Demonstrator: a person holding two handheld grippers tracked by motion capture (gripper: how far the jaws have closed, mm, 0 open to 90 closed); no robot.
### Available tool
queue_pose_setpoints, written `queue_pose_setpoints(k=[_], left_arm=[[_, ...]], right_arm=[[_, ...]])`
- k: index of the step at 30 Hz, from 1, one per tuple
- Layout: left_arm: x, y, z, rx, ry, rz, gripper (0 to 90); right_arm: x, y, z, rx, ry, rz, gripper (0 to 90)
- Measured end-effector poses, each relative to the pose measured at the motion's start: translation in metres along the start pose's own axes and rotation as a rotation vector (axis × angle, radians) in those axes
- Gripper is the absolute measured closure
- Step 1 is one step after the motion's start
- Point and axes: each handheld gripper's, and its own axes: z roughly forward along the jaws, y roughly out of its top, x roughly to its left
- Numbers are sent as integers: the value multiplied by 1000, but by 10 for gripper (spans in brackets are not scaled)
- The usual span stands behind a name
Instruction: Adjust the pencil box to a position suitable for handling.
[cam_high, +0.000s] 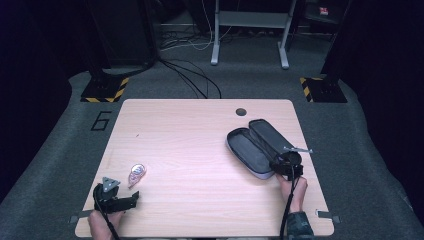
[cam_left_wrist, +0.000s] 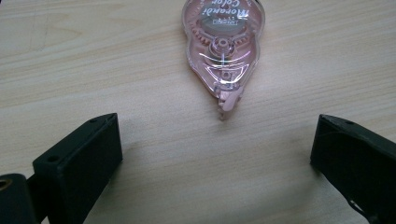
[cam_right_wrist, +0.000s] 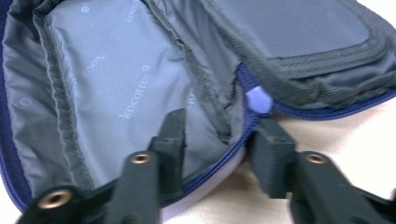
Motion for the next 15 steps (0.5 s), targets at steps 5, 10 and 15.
queue_pose_setpoints(k=[5, 10, 15], left_arm=[[0, 0, 0, 0, 0, 1, 20], [0, 0, 0, 0, -1, -1, 20], [0, 0, 0, 0, 0, 1, 20]], right_arm=[[0, 1, 2, -6, 9, -15, 738], [2, 3, 5, -8, 20, -64, 814], [7, 5, 9, -7, 51, -129, 842]])
